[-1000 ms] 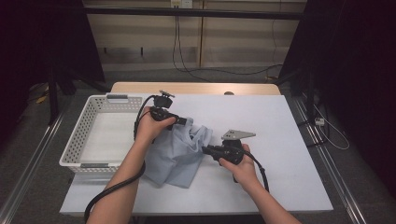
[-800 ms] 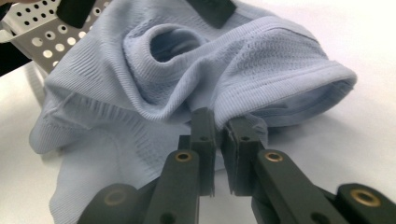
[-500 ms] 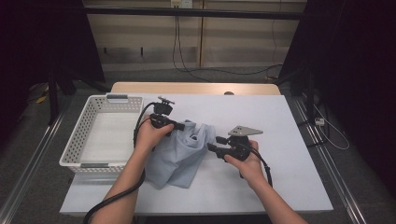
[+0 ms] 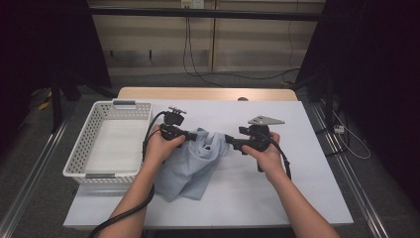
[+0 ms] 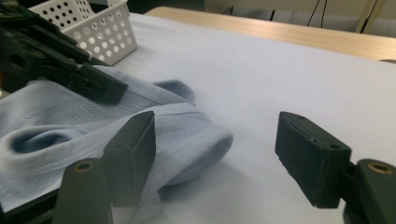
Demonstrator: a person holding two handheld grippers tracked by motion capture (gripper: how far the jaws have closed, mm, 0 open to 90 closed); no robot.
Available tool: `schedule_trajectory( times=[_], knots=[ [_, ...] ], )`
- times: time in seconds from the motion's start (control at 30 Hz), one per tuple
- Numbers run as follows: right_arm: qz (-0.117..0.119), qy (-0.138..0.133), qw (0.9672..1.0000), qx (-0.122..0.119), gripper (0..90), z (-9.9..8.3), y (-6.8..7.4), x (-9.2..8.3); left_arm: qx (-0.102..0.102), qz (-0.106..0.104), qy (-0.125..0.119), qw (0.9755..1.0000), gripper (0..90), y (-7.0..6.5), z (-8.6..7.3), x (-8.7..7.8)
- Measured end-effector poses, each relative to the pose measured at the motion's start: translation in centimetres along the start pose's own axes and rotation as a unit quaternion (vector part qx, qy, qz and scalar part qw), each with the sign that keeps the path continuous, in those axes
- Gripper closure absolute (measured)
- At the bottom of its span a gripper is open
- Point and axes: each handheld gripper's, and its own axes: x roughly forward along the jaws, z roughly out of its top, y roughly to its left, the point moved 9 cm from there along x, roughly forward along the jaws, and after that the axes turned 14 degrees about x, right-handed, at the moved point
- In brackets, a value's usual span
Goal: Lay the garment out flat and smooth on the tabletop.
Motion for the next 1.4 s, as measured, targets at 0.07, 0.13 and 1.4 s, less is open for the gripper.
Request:
schedule_trajectory(
  times=[0.07, 0.13, 1.4],
  knots=[
    [-0.002, 0.007, 1.0000, -0.001, 30.7, 0.1, -0.2, 1.0, 0.005, -0.001, 0.000, 1.0000, 75.9, 0.0, -0.1, -0.1],
    [0.006, 0.018, 0.9998, -0.001, 31.6, -0.1, -0.1, 2.1, 0.007, -0.001, -0.001, 1.0000, 76.0, 0.0, -0.2, -0.1],
    [-0.030, -0.016, 0.9991, -0.026, 87.0, 0.7, -2.5, -0.8, 0.009, -0.035, -0.039, 0.9986, 77.4, -1.9, 1.3, -0.3]
  ],
)
